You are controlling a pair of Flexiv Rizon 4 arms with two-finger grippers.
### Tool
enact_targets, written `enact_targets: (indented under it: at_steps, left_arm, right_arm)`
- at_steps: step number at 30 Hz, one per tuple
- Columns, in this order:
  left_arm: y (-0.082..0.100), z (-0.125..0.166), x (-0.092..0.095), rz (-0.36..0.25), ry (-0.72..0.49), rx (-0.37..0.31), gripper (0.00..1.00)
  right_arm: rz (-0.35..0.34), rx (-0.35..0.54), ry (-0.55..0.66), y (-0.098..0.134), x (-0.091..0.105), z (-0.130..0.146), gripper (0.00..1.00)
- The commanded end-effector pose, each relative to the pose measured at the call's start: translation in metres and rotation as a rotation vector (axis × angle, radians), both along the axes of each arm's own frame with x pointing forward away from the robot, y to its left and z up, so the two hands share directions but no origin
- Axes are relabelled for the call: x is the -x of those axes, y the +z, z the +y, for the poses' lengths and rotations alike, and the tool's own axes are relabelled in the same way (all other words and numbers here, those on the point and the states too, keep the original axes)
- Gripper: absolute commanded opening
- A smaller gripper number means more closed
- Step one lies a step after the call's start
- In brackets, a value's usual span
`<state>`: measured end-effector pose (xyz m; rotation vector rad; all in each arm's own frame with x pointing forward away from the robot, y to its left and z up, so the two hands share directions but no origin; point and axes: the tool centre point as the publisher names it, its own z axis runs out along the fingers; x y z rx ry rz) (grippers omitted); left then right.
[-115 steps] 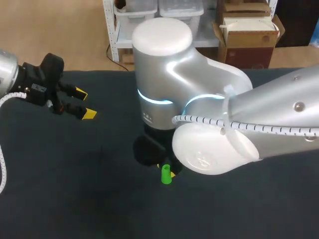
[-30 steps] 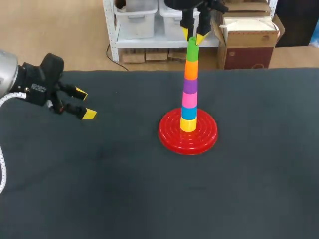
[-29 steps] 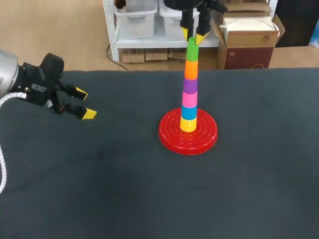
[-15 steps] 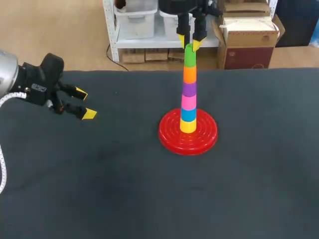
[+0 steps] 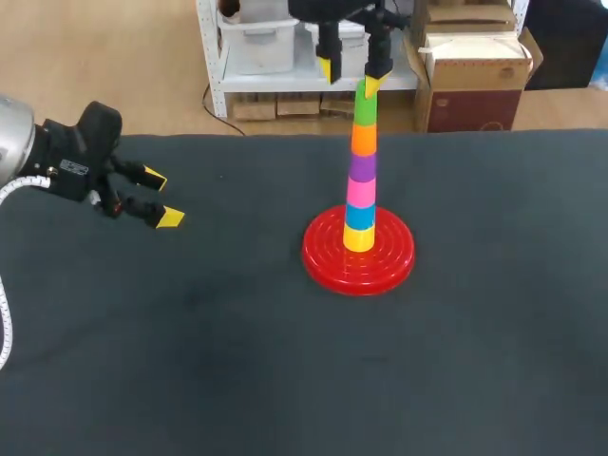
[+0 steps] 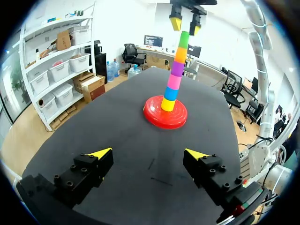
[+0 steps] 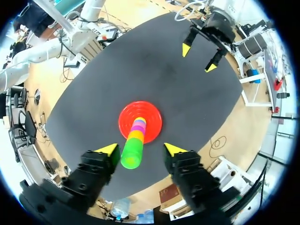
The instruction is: Pick up and stack the cylinders on the red base in this order: pink,purple,orange,green
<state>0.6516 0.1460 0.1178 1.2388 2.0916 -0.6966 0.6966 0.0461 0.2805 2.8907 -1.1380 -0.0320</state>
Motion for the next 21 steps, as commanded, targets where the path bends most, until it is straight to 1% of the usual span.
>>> enact_targets:
  at_steps: [1,3,7,9,11,13,21]
  left_arm:
    - [0.0,0.0,0.0,-0.002,0.0,0.002,1.0]
    - [0.0,0.0,0.0,-0.002,0.0,0.002,1.0]
    - [0.0,0.0,0.0,-0.002,0.0,0.002,1.0]
    - [0.0,0.0,0.0,-0.002,0.0,0.002,1.0]
    - [0.0,0.0,0.0,-0.002,0.0,0.002,1.0]
    - [0.0,0.0,0.0,-0.002,0.0,0.002,1.0]
    - [0.0,0.0,0.0,-0.002,0.0,0.002,1.0]
  right_arm:
    - [-0.141,-0.115,-0.033,0.011,0.034,-0.015,1.0]
    - [-0.176,-0.167,-0.054,0.013,0.042,-0.019,1.0]
    - [-0.233,-0.225,-0.09,0.012,0.056,-0.032,1.0]
    - [-0.258,-0.235,-0.113,0.011,0.061,-0.039,1.0]
    - [-0.297,-0.283,-0.148,0.012,0.066,-0.05,1.0]
    - [-0.289,-0.321,-0.181,0.011,0.07,-0.061,1.0]
    - [-0.289,-0.321,-0.181,0.011,0.07,-0.061,1.0]
